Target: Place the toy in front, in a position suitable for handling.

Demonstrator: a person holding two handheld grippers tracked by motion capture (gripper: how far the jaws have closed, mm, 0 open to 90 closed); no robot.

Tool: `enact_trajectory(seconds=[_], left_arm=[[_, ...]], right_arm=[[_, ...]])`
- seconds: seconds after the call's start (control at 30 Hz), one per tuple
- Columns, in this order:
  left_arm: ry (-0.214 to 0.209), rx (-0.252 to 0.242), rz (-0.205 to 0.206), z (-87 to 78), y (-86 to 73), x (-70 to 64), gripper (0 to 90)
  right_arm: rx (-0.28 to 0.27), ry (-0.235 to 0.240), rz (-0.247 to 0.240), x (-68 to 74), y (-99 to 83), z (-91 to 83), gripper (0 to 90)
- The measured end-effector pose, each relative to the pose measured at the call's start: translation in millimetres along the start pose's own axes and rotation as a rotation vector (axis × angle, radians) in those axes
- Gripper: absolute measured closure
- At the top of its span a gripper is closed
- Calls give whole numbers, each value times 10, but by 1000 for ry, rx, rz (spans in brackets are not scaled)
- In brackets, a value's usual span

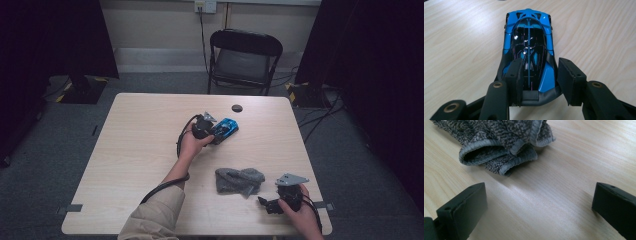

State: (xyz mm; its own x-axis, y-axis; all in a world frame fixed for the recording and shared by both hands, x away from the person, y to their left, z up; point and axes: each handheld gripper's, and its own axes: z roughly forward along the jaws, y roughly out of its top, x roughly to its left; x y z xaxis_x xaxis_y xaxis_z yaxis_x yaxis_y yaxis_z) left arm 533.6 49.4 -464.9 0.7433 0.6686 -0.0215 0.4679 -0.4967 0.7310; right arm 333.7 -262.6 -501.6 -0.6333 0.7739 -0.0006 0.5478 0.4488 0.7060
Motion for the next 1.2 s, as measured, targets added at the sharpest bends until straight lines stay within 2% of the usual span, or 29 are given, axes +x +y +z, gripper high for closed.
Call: enact_trajectory(seconds=[0.2,0.23,0.27,0.33,0.37,0.4,0.5,0.57,0.63,0.7,0.73,0.8,0.83,0.93,1.0,1.03,1.13,1.2], left_arm=[[34,25,21,-154,-59,48,570],[34,23,16,-166,-71,60,556],[44,41,25,-178,-77,74,538],[40,18,7,-186,-92,93,506],[44,-5,-6,-183,-87,91,469],[47,-18,-1,-176,-67,84,403],[26,-28,6,-85,36,42,207],[26,-40,1,0,110,40,159],[14,-47,-30,105,169,56,161],[9,-33,-21,207,198,65,159],[-5,-17,-32,260,193,71,161],[10,5,-28,333,175,76,165],[0,15,-22,360,157,75,168],[18,33,-15,415,114,75,162],[4,41,-42,444,76,97,178],[13,55,-40,458,57,103,196],[1,19,-56,464,34,115,227],[8,27,-48,470,44,104,240]], right_arm=[[-1,-1,2,2,-6,-5,0],[-1,-2,2,2,-6,-5,0],[-1,-2,2,2,-5,-5,0],[0,-2,2,2,-5,-6,0],[0,-3,2,2,-5,-6,0],[-1,-2,2,2,-5,-5,0],[0,-2,2,2,-4,-5,0],[0,-2,4,3,-3,-4,0],[-1,-2,5,3,-3,-3,0],[-2,-2,4,2,-2,-2,0],[-2,-2,3,1,-2,-2,0],[-3,-1,2,0,-2,-2,0],[-2,0,2,0,-1,-1,0],[-2,0,3,0,-2,-1,0],[-2,-1,2,0,-2,-2,0],[-2,-1,2,0,-2,-1,0],[-2,-1,3,1,-2,-2,0],[-2,-1,2,1,-3,-2,0]])
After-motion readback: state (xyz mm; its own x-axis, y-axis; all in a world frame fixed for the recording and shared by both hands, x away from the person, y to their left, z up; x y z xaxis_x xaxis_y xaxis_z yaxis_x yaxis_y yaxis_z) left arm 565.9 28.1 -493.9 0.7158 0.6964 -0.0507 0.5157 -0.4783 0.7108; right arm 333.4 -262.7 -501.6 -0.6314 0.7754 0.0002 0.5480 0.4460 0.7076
